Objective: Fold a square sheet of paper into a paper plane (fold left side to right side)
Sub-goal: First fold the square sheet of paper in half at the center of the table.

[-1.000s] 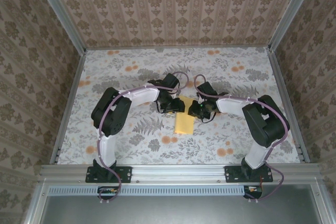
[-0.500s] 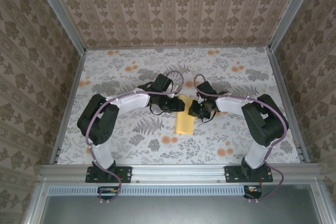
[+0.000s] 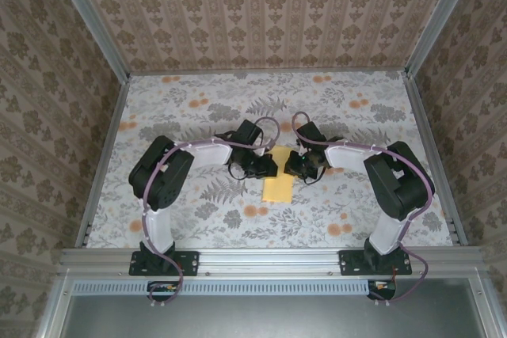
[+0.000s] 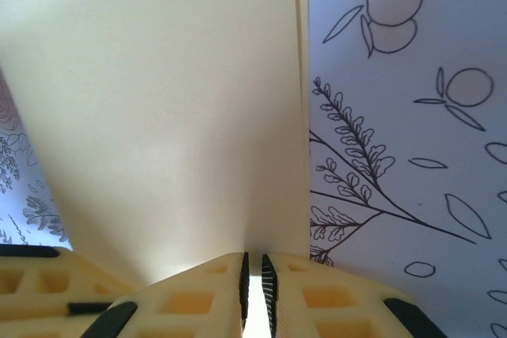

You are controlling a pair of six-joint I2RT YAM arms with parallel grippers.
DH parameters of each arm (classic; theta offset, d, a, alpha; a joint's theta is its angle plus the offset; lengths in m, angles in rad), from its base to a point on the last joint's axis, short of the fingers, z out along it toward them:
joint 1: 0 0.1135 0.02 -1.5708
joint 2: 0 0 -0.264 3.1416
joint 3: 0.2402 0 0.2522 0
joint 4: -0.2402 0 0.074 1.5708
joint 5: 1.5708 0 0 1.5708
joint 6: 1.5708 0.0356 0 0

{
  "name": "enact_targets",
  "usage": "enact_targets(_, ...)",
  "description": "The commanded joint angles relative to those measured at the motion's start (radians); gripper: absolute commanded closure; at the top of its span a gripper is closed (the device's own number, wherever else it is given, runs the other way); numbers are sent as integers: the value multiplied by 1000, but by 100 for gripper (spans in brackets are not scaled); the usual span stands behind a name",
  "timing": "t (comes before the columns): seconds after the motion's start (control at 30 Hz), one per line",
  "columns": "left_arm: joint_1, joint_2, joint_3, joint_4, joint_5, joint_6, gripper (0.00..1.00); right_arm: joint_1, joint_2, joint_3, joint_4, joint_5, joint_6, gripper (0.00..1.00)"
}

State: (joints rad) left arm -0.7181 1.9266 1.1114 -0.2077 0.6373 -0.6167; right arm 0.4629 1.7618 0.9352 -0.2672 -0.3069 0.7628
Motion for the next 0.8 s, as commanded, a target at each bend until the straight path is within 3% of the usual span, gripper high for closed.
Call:
enact_targets(0.0, 14, 13, -33, 2, -23, 7, 89, 6, 50, -9, -95, 63, -4, 82)
enact_targets(0.57, 104, -88, -146, -22, -43, 49, 95, 6, 48, 2, -114, 74, -22, 83)
enact_targets(0.77, 74, -138, -103, 16, -9, 61, 95, 7, 40, 0, -95, 57, -23, 83)
